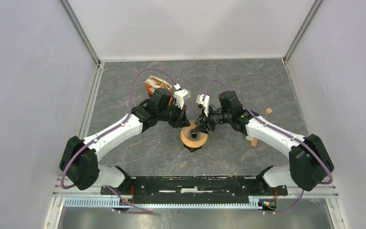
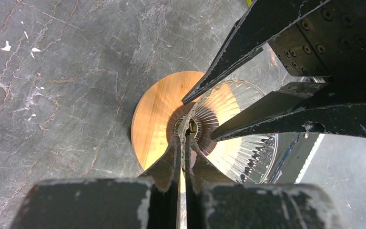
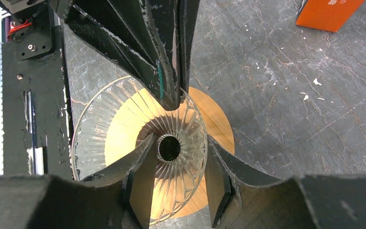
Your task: Place the coffee filter in the dripper
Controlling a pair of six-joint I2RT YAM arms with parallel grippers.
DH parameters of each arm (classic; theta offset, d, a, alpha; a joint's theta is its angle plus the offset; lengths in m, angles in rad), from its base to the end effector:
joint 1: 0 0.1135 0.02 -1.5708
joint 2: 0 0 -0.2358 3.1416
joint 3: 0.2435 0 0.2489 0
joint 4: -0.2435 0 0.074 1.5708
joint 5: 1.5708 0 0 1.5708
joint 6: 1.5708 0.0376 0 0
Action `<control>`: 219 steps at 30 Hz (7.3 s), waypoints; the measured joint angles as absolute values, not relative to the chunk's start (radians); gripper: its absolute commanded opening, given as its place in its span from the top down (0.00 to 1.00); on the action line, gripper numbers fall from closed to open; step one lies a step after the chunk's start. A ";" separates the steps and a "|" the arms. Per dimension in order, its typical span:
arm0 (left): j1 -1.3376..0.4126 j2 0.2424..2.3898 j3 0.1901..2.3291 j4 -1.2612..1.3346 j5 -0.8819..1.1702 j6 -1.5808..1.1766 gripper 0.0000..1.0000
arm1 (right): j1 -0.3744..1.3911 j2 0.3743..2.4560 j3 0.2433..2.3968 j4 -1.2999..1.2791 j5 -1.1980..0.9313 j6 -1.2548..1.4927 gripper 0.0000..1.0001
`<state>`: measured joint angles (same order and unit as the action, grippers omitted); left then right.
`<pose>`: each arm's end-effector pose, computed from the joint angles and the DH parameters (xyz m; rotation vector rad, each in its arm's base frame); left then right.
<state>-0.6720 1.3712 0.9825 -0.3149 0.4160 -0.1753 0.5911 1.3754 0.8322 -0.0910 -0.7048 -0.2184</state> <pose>0.2270 -0.2000 0.2385 0.8035 2.2305 -0.9031 0.2311 0.1845 0.2105 -1.2198 1.8271 0.9829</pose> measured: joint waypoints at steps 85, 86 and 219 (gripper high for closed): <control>-0.678 1.336 0.979 -0.406 0.358 -0.121 0.44 | 0.618 1.424 0.961 -0.278 -0.650 -0.318 0.45; -0.678 1.336 0.981 -0.410 0.356 -0.121 0.43 | 0.618 1.424 0.962 -0.280 -0.650 -0.319 0.44; -0.639 1.316 0.925 -0.253 0.505 -0.130 0.89 | 0.541 1.374 0.969 -0.353 -0.751 -0.300 0.67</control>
